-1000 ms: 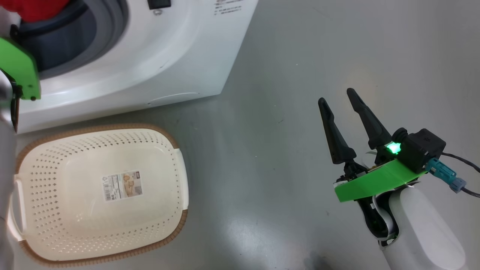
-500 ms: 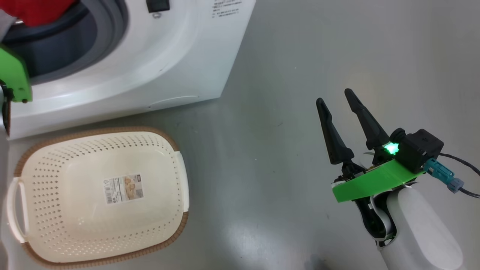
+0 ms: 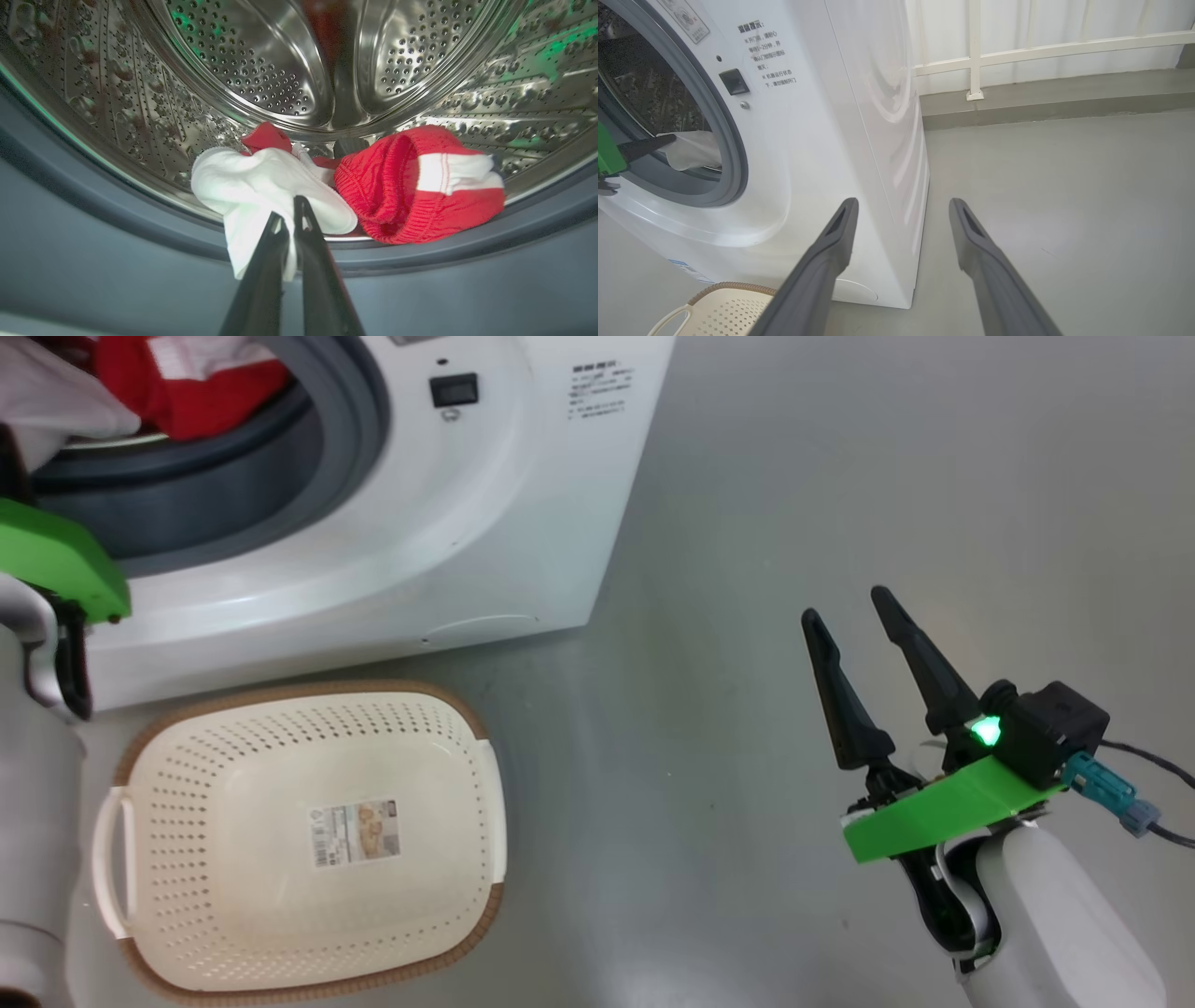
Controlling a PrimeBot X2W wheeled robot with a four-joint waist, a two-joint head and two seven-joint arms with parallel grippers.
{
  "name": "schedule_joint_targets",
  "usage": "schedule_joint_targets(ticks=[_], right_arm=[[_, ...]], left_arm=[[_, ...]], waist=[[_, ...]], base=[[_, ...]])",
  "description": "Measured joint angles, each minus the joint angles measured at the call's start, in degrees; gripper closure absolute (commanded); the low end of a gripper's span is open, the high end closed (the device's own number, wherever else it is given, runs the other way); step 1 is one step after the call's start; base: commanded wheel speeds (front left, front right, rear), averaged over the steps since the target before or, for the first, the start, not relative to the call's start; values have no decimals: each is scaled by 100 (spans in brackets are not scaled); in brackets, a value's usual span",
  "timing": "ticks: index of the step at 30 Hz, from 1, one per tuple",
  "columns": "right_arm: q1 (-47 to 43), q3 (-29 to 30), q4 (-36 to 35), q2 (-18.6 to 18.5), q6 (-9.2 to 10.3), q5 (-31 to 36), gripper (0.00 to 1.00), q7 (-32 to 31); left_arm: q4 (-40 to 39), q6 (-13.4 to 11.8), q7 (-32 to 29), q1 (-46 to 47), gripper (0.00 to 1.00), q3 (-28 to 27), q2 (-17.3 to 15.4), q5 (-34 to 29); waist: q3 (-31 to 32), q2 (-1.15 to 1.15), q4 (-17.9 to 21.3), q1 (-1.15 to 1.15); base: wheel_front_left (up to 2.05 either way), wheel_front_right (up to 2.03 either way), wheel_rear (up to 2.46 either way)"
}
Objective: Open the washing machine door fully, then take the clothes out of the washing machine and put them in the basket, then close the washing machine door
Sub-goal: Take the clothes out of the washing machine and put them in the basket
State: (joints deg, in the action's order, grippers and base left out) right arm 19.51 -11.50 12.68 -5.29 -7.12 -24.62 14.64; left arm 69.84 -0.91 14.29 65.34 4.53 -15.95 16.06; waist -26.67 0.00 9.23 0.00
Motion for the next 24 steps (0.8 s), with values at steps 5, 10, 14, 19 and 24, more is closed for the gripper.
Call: schedule_joint_targets(ticks=[5, 10, 14, 19, 24], right_arm=[[-81, 42, 16, -44, 0, 0, 0, -1], [-245, 125, 23, -113, 0, 0, 0, 0], [-294, 127, 29, -135, 0, 0, 0, 0], [-335, 134, 31, -144, 0, 0, 0, 0], [-437, 147, 34, -158, 0, 0, 0, -1]], left_arm=[[-1327, 0, 1, -654, 100, -327, 119, 45], [-2466, 59, 2, -1326, 100, -717, 294, 42], [-3283, 152, 2, -1719, 100, -995, 485, -83], [-4122, 250, 2, -2171, 100, -1311, 734, -279], [-4882, 343, 19, -2570, 100, -1593, 954, -513]], waist=[[182, 0, -124, 0], [347, 0, -235, 0], [463, 0, -305, 0], [591, 0, -367, 0], [684, 0, -421, 0]], base=[[0, 0, 0], [0, 0, 0], [0, 0, 0], [0, 0, 0], [0, 0, 0]])
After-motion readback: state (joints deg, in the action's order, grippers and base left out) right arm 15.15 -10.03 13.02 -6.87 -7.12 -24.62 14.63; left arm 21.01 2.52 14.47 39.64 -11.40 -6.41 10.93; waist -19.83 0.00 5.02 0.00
